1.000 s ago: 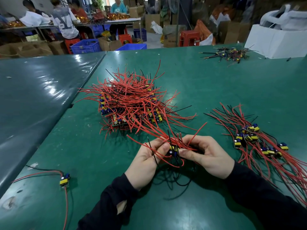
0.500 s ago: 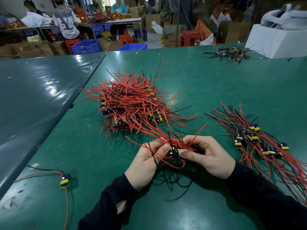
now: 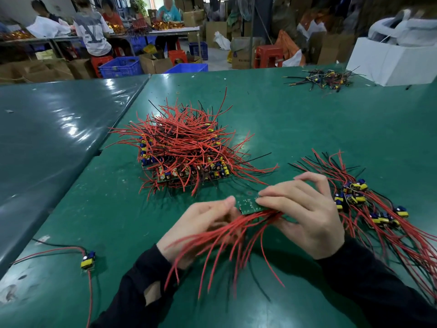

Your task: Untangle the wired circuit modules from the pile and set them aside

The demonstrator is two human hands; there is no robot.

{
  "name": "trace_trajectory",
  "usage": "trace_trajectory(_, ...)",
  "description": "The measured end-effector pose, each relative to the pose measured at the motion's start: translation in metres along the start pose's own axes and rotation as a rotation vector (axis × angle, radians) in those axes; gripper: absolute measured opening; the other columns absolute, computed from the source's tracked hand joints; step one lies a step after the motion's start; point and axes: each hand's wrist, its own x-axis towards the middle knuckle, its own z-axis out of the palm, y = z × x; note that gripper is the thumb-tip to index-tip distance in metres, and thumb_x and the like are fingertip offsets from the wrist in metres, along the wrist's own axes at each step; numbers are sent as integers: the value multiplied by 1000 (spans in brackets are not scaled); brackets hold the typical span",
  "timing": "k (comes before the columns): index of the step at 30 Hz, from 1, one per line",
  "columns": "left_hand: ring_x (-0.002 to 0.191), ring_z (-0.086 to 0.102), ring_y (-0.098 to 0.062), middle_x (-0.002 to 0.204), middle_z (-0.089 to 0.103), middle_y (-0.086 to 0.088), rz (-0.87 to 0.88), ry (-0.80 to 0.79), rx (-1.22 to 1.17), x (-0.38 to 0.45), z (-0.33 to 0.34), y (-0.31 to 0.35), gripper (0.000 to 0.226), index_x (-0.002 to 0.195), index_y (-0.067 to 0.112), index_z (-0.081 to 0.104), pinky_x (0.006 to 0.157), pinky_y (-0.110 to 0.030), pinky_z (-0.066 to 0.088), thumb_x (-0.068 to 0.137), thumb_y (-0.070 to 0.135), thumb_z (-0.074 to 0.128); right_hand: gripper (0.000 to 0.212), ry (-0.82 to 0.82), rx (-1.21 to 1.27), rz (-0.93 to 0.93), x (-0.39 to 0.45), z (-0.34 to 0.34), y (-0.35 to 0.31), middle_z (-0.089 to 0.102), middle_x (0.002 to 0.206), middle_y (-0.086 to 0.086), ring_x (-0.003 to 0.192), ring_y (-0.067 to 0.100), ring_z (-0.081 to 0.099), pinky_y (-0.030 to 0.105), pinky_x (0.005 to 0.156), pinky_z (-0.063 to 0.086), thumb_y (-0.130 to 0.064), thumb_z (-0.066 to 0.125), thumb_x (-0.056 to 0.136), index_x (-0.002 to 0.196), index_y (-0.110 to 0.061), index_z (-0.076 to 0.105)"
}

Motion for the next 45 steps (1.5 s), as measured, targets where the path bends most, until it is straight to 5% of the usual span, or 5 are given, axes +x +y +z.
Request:
trace_trajectory(6,53,46,-6,62,50,3,71,3,82,-1,6,-5,13,64,19,63,50,-15,38,75,25,68,21,-115,-22,-1,6,-2,-8,69,107,-4,92,14,63,39,88,35,-6,66,71,87,-17,73)
trace_trajectory(14,74,63,-8,77,68,7,501,246,723,1,4,-13,4,87,16,69,74,-28,51,84,18,70,47,-452,203,315,8,-14,-5,62,109,-16,101,6,58,40,95,35,-49,60,78,117,-24,59)
trace_trajectory(24,83,63,-12,86,67,8,603,325,939,0,9,-19,16,97,20,64,75,-34,50,86,30,58,36,-546,319,470,1,0,-6,57,63,-16,50,4,42,15,58,32,-42,68,83,104,-22,46)
trace_trajectory(30,75,59,-7,76,62,13,507,297,941,1,5,-19,20,100,28,64,73,-34,49,83,37,59,40,-613,291,429,-2,5,-13,67,87,-9,84,17,60,38,88,38,-50,47,87,119,-27,53)
trace_trajectory(45,88,58,-17,86,66,10,579,441,1009,-1,11,-20,17,92,19,68,77,-45,48,82,30,61,35,-592,189,457,-3,10,-26,66,104,-11,97,16,58,37,85,36,-42,45,90,120,-26,54)
